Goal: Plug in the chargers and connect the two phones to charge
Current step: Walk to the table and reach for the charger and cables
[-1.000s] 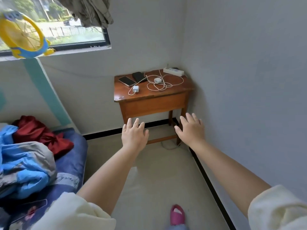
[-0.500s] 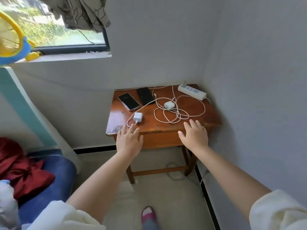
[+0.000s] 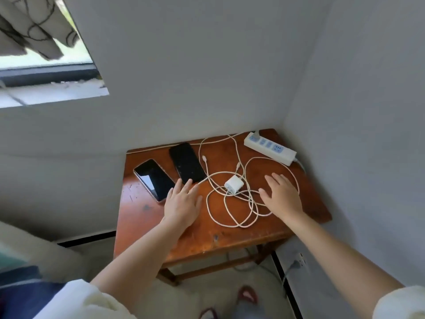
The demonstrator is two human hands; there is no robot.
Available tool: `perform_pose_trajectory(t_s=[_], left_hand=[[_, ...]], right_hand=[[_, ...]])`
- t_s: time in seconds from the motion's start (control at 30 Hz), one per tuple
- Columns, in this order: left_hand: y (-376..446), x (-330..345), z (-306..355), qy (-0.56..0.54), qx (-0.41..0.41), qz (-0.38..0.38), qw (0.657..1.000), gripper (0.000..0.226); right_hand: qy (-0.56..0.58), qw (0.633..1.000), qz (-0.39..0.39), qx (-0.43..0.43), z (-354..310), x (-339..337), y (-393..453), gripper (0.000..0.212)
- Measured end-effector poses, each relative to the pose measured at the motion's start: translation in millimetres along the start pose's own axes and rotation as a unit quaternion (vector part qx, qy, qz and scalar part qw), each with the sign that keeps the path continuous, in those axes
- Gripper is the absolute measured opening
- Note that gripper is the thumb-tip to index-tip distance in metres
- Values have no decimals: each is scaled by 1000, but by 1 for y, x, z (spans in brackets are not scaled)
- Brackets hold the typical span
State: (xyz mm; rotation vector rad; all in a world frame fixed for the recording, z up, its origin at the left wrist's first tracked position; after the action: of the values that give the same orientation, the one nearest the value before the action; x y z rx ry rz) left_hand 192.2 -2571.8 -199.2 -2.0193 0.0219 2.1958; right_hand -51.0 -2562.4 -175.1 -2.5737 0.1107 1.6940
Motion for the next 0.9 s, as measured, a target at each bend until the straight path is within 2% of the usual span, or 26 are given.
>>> perform_pose_trajectory(t_s=[0.13,0.33,0.5,0.6,0.77,0.9], left_hand=[[33,15,-3,-19,-12,-12,1000,46],[45,30,-14,-50,-60,-19,997,45],[45,41,-20,-81,-98,-24,992,44],[46,43,-20,-98,-100,-25,990,43],[70,34,1,-115,-25,-23,993,40],[94,25,21,-145,15,-10,989,37]], right_hand=[[5,999,-48,-20,8,18,30,47],[45,986,-88,-131,-18,45,62,42],[109,961,-60,-248,-33,51,72,35],[144,962,-56,-225,-26,50,85,32],[49,973,-113,-194,-12,59,110,35],[95,980,-93,-147,-1,49,125,40]])
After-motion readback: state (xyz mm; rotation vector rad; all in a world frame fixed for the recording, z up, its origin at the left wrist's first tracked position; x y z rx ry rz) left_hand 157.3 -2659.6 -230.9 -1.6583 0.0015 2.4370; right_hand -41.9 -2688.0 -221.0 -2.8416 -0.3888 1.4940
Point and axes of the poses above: each hand's wrist, its own y-axis towards the middle knuckle, its own x-axis out of the palm, z = x × y, the point moved 6 cm from there along y, towards the middle knuckle, and after that the axes turned 8 degrees about y, right-handed, at the moved point
